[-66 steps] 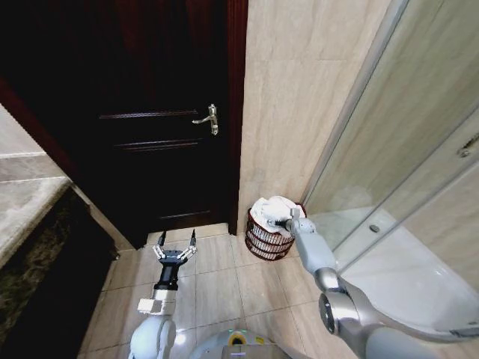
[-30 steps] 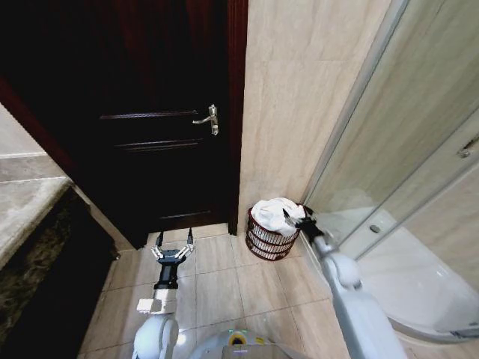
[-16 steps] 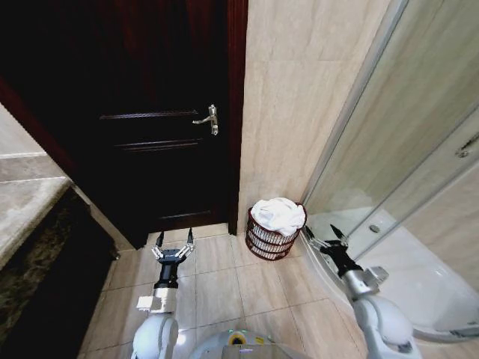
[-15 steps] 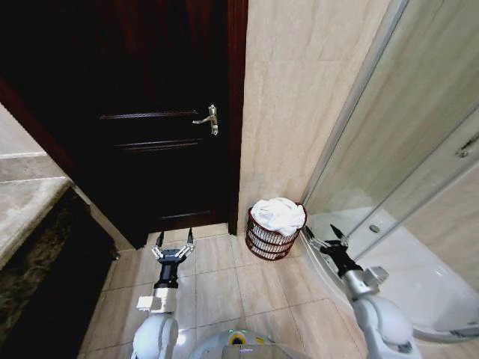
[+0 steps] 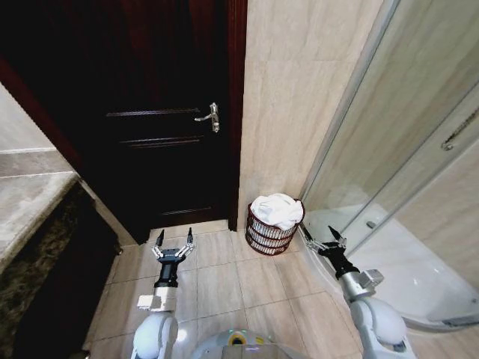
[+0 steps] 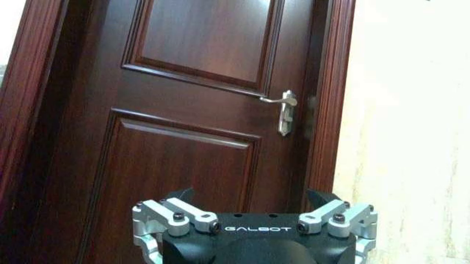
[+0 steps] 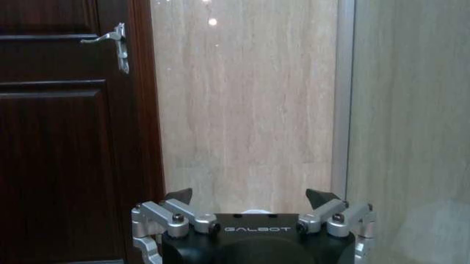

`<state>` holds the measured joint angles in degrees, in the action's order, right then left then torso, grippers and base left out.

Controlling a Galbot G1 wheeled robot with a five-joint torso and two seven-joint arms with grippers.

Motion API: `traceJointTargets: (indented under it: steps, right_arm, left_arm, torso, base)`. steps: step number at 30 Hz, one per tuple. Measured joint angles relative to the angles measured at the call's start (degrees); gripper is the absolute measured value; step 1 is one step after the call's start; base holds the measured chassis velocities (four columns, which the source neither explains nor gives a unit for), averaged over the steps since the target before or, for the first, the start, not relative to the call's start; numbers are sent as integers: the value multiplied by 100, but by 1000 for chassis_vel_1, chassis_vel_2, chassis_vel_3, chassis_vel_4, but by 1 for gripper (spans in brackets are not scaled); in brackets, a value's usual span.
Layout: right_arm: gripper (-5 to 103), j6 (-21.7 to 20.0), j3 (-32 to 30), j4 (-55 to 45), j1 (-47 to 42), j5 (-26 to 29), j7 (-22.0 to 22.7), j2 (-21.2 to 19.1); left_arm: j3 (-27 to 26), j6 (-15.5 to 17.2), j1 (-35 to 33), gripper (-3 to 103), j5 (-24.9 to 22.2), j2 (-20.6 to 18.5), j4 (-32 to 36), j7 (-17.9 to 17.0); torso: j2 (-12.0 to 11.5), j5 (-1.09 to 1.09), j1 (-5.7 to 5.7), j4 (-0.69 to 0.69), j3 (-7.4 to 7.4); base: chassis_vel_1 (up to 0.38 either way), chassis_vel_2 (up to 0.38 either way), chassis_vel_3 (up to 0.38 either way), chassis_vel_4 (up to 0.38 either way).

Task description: Discard the used towel into the hamper.

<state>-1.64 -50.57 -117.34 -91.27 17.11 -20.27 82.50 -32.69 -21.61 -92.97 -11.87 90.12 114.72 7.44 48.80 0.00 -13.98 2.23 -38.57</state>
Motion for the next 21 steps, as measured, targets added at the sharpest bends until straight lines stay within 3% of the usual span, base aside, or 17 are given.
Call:
traceJointTargets:
  steps: [9, 21]
  right_arm:
    - [100, 252, -53, 74, 18, -296, -297, 7]
    - [100, 344, -30, 100, -12, -211, -264, -23]
  left_arm:
    - [31, -125, -23, 100, -15, 25, -6, -1]
    - [4, -200, -154, 100, 59, 1, 36, 48]
  torso:
    - [0, 0, 0, 0, 0]
    - [0, 0, 0, -1, 0]
  base:
    - [0, 0, 0, 0]
    - [0, 0, 0, 0]
